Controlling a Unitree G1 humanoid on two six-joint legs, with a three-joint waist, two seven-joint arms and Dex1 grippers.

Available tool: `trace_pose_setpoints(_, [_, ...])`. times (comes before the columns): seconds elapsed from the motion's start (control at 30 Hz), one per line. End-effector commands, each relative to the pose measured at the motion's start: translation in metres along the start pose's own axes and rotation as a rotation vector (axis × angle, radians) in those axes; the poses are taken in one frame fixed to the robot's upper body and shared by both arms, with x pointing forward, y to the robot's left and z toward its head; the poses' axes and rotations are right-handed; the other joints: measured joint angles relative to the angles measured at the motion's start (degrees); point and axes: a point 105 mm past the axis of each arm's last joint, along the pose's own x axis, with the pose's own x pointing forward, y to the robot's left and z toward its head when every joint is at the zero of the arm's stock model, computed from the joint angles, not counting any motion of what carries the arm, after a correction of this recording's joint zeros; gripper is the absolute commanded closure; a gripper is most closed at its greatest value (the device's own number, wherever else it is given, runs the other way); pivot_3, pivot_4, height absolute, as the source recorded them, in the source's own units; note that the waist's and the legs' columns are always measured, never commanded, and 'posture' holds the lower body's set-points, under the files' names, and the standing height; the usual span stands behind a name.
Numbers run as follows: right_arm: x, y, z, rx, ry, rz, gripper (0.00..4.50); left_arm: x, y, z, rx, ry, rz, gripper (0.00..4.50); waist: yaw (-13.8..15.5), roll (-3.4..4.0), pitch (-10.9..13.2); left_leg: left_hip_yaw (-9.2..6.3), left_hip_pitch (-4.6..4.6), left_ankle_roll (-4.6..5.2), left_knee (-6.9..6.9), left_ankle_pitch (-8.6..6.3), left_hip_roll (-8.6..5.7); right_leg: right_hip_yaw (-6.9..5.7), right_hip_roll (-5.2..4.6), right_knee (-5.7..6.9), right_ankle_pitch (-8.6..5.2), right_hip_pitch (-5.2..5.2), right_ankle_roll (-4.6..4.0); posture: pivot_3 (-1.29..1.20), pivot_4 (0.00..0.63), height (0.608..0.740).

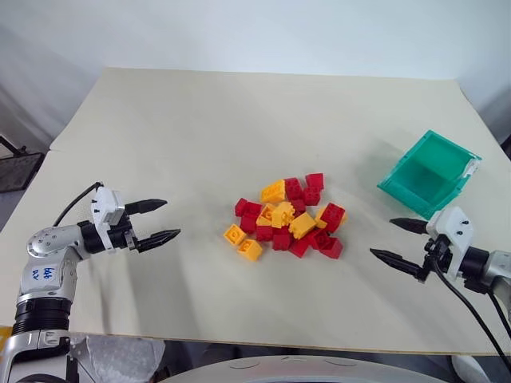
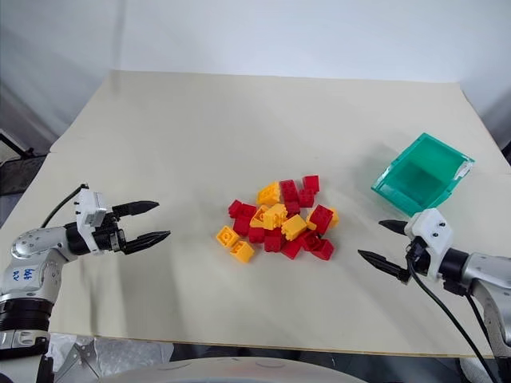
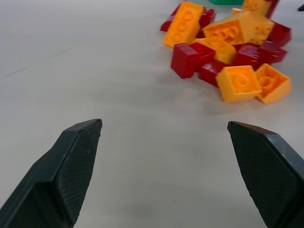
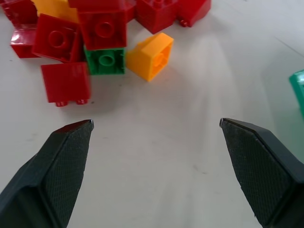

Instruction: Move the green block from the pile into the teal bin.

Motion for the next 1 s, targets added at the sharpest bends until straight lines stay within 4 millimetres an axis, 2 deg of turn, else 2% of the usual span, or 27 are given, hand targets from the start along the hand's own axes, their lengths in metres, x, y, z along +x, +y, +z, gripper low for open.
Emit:
trace_pose_setpoints(0.03, [-0.006, -0.002, 0.014, -0.020, -0.041, -0.029, 0.03, -0.003, 0.001, 0.010, 0.034, -0.011, -0.003, 0.00, 0.00, 0.00, 0.00, 0.00, -0.01, 0.00, 0.04, -0.02, 0.00, 0.00, 0.00, 0.00, 0.00, 0.00, -0.01, 0.00, 0.150, 0.740])
trace_pose_setpoints(0.3, [0.000, 0.016, 0.031, 0.006, -0.052, -0.016, 0.03, 0.004, 0.001, 0.012, 0.037, 0.004, 0.020, 0.00, 0.05, 0.02, 0.01, -0.07, -0.08, -0.03, 0.26, -0.08, 0.03, 0.16, -0.01, 0.08, 0.01, 0.00, -0.02, 0.00, 0.150, 0.740])
trace_pose_setpoints(0.4, [0.004, 0.029, 0.041, 0.014, -0.065, 0.017, 0.03, 0.006, -0.001, 0.013, 0.048, 0.000, 0.008, 0.00, 0.05, 0.02, 0.02, -0.08, -0.12, -0.02, 0.34, -0.11, 0.05, 0.23, -0.01, 0.09, 0.02, 0.01, -0.04, 0.00, 0.150, 0.740])
trace_pose_setpoints(0.5, [0.009, 0.057, 0.063, 0.058, -0.100, 0.103, 0.62, 0.010, -0.002, 0.021, 0.044, -0.049, -0.020, 0.00, 0.06, 0.08, 0.05, -0.13, -0.13, -0.03, 0.36, -0.12, 0.08, 0.28, -0.01, 0.08, 0.03, 0.01, -0.04, 0.00, 0.150, 0.740])
trace_pose_setpoints(0.7, [0.029, 0.098, 0.097, 0.103, -0.178, 0.245, 2.68, 0.019, -0.004, 0.027, 0.091, -0.102, -0.096, 0.00, 0.05, 0.07, 0.06, -0.19, -0.22, -0.06, 0.49, -0.15, 0.14, 0.25, 0.01, 0.02, 0.11, 0.01, -0.17, 0.00, 0.150, 0.740])
trace_pose_setpoints(0.77, [0.041, 0.114, 0.101, 0.129, -0.179, 0.314, 3.35, 0.023, -0.007, 0.029, 0.101, -0.130, -0.138, 0.00, 0.00, 0.06, 0.06, -0.19, -0.23, -0.06, 0.49, -0.14, 0.15, 0.24, 0.01, 0.02, 0.11, 0.01, -0.18, 0.00, 0.150, 0.740])
trace_pose_setpoints(0.87, [0.059, 0.123, 0.101, 0.152, -0.170, 0.358, 4.44, 0.026, -0.015, 0.032, 0.072, -0.181, -0.231, 0.00, -0.09, 0.05, 0.07, -0.19, -0.27, -0.06, 0.49, -0.15, 0.17, 0.21, 0.06, 0.00, 0.11, -0.01, -0.18, 0.00, 0.150, 0.740])
trace_pose_setpoints(1.0, [0.078, 0.124, 0.095, 0.156, -0.150, 0.376, 4.48, 0.029, -0.019, 0.034, 0.083, -0.203, -0.283, 0.00, -0.14, 0.05, 0.07, -0.14, -0.32, 0.05, 0.52, -0.20, 0.12, 0.08, 0.10, -0.03, 0.11, -0.02, -0.18, 0.00, 0.150, 0.740])
